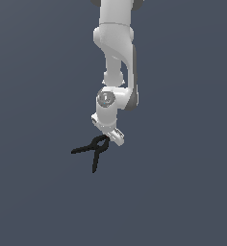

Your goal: Pick up the object and move it to a goal position.

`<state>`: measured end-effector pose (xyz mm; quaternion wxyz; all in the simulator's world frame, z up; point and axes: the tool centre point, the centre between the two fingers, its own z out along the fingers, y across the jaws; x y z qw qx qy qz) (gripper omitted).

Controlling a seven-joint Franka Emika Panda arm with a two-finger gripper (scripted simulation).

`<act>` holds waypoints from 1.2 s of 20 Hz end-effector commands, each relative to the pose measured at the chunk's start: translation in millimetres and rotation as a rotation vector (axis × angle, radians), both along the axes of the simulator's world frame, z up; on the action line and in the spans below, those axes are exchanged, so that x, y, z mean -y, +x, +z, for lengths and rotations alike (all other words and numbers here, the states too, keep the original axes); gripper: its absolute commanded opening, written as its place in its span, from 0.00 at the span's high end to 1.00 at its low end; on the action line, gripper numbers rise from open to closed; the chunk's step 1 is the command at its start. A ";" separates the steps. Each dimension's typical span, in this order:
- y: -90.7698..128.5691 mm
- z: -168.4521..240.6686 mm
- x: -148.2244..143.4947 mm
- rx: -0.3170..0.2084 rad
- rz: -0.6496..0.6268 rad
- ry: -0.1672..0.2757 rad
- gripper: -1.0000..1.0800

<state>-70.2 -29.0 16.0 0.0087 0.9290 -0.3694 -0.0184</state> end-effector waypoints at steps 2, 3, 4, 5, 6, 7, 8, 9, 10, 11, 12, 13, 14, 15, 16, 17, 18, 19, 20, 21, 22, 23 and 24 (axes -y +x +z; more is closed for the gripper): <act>0.1 -0.4 1.0 0.000 -0.002 -0.001 1.00; 0.1 -0.4 1.0 0.000 -0.002 -0.001 1.00; 0.1 -0.4 1.0 0.000 -0.002 -0.001 1.00; 0.1 -0.4 1.0 0.000 -0.002 -0.001 1.00; 0.1 -0.4 1.0 0.000 -0.002 -0.001 1.00; 0.0 -0.2 0.0 0.000 0.000 0.000 1.00; -0.1 0.0 0.0 0.000 0.000 0.000 1.00; -0.6 0.4 0.1 0.000 0.000 0.000 1.00; -1.4 1.0 0.2 0.000 0.000 0.000 1.00; -2.4 1.9 0.3 0.000 0.000 0.000 1.00; -3.8 3.1 0.4 0.000 0.000 0.000 1.00; -5.6 4.6 0.6 0.000 0.000 0.000 1.00; -7.6 6.3 0.8 0.000 0.000 0.000 1.00; -10.0 8.3 1.1 0.000 0.000 0.000 1.00; -12.6 10.5 1.5 0.000 0.000 0.000 1.00; -15.7 13.1 1.8 0.000 0.000 0.000 1.00; -19.0 16.0 2.2 0.000 0.000 0.000 1.00; -22.7 19.1 2.6 0.000 0.000 0.000 1.00; -26.7 22.5 3.2 0.000 -0.001 0.001 1.00; -31.0 26.2 3.7 0.000 -0.001 0.001 1.00; -35.5 30.2 4.2 0.000 -0.001 0.001 1.00; -40.4 34.4 4.9 0.000 -0.001 0.001 1.00; -45.4 38.8 5.4 0.000 -0.001 0.001 1.00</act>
